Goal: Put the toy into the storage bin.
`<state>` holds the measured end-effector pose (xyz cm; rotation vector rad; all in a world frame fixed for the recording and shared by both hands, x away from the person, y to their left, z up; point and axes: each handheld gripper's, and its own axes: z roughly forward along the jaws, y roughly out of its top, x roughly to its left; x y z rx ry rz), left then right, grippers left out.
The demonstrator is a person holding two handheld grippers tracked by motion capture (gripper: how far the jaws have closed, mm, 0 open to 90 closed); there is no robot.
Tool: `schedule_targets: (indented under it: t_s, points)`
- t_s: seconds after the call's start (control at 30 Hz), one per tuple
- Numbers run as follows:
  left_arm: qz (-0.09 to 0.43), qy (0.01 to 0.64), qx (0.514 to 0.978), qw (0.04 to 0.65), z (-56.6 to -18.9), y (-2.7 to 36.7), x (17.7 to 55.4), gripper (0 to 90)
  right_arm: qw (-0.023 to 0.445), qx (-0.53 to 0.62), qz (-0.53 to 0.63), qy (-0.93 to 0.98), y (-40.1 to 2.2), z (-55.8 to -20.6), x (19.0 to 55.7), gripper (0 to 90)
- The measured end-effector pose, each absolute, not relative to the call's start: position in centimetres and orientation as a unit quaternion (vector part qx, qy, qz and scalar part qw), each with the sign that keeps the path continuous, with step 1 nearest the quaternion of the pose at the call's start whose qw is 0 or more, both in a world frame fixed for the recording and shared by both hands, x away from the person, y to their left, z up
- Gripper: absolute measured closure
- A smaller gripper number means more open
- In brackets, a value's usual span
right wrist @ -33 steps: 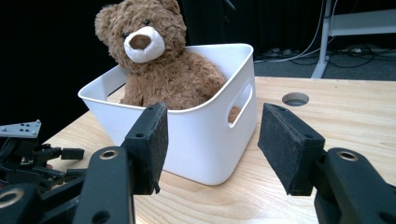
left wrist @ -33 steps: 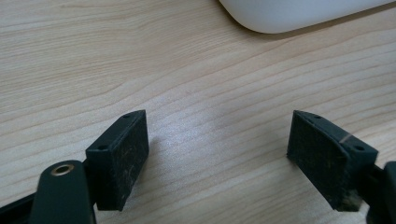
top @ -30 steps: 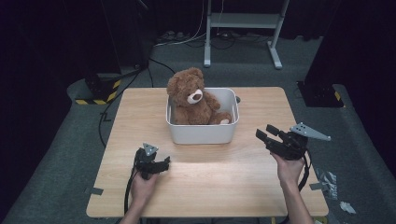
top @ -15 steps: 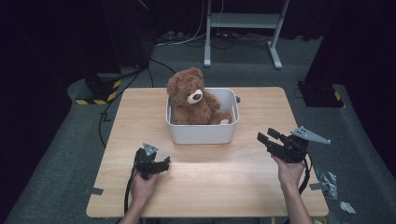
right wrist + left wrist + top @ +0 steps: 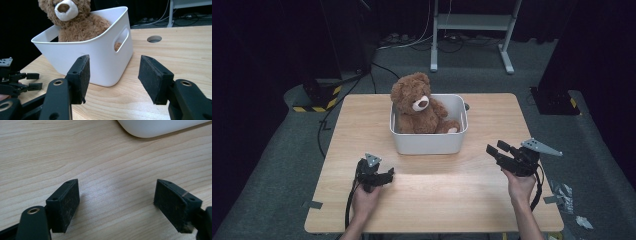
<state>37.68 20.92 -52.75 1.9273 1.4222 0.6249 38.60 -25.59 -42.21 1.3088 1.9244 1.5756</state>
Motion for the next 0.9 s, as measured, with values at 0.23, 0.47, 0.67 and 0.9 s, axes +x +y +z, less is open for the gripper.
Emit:
schedule_targets:
  t_s: [0.23,0.47,0.67,0.9]
  points:
    - [0.238,0.543,0.736,0.327,-52.8,20.9,37.7,20.6,0.159,0.463,0.552,0.675,-25.4,-43.1,38.8,42.1]
    - [0.238,0.543,0.736,0.327,-52.8,20.9,37.7,20.6,0.155,0.469,0.547,0.676,-25.6,-43.9,38.9,42.1]
    - [0.238,0.542,0.736,0.327,-52.8,20.9,37.7,20.7,0.155,0.474,0.539,0.679,-25.7,-44.4,39.1,42.2]
    - [0.238,0.543,0.736,0.328,-52.8,20.9,37.7,20.6,0.152,0.480,0.533,0.680,-25.7,-45.2,39.4,42.2]
